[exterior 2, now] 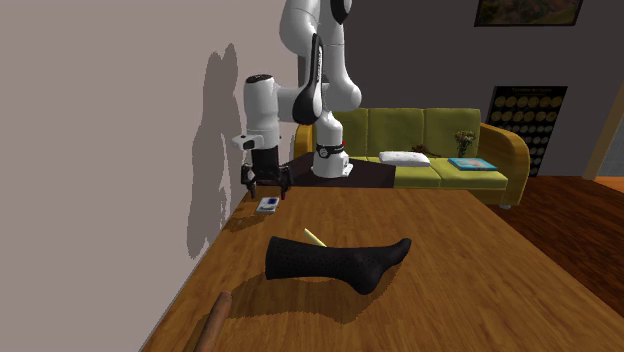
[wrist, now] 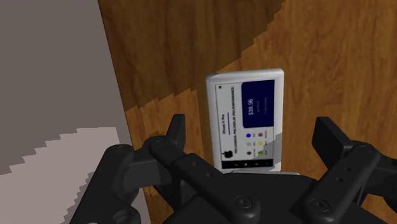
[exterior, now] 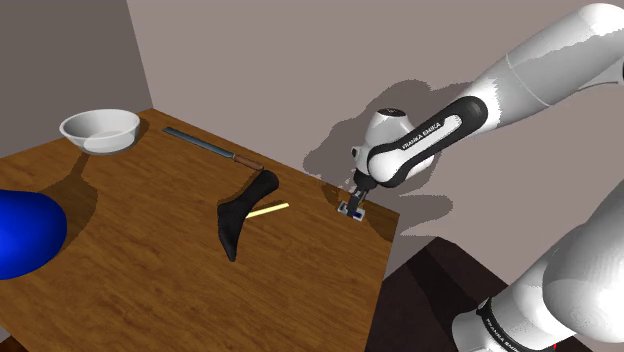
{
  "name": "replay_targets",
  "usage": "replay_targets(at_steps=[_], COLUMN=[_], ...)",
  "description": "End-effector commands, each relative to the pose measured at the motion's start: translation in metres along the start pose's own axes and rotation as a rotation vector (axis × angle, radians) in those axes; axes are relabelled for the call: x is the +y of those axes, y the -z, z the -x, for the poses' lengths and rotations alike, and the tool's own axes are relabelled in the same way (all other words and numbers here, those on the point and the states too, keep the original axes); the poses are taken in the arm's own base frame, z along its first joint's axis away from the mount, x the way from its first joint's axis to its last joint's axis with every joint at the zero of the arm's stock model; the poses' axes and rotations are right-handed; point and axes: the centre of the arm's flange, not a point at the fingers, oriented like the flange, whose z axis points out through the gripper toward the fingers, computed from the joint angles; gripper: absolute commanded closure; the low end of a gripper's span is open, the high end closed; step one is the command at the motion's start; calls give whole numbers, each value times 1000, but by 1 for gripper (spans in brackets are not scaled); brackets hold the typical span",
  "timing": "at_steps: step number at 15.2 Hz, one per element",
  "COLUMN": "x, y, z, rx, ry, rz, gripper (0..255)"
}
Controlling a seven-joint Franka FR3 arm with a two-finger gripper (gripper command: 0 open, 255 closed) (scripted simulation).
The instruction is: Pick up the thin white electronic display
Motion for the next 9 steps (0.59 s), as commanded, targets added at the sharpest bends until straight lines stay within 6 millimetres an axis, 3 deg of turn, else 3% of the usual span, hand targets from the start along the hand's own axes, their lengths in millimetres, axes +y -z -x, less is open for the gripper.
replay_targets(at_steps=[1, 3, 4, 9], x=[0, 0, -1, -1], y=[-11, -14, -14, -14], z=[0, 0, 0, 0], rx=[1, 1, 1, 1], ry=[0, 0, 0, 0], rz=[0, 0, 0, 0], gripper=[0, 0, 255, 255])
